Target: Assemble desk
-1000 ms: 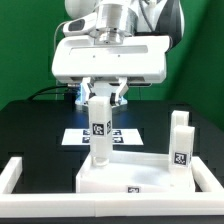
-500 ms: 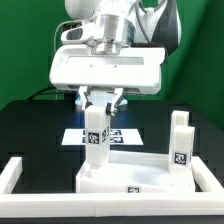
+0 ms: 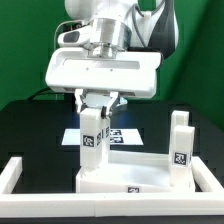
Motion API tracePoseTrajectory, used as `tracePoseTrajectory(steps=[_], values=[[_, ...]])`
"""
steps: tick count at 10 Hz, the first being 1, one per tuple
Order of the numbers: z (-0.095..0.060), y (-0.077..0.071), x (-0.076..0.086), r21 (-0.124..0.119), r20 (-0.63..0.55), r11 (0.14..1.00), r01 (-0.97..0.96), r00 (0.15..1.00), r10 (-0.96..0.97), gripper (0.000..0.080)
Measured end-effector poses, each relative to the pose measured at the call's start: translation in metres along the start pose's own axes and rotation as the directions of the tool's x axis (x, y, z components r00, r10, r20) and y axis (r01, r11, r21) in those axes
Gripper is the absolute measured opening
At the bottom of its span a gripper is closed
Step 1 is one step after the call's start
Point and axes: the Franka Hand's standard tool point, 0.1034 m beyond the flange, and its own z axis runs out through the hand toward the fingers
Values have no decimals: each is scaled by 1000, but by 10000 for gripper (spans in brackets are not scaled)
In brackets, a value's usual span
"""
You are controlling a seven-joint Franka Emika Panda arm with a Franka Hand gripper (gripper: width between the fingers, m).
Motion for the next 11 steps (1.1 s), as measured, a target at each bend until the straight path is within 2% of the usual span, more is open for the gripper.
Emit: tracePoseTrajectory(steps=[2,4,7,9,10,11], values=[[2,3,1,-5,-10,1000,6,1000,-6,289],[9,-1,-8,-11,-7,1000,22,1000,-22,289],[8,-12,-12,-3,-59,999,36,998,-36,290],[8,-12,-12,-3,-54,999,37,998,-37,290],[9,-12,-13,-4,-51,999,38,998,-38,366],[9,-12,-13,-4,-50,999,40,998,-40,547]])
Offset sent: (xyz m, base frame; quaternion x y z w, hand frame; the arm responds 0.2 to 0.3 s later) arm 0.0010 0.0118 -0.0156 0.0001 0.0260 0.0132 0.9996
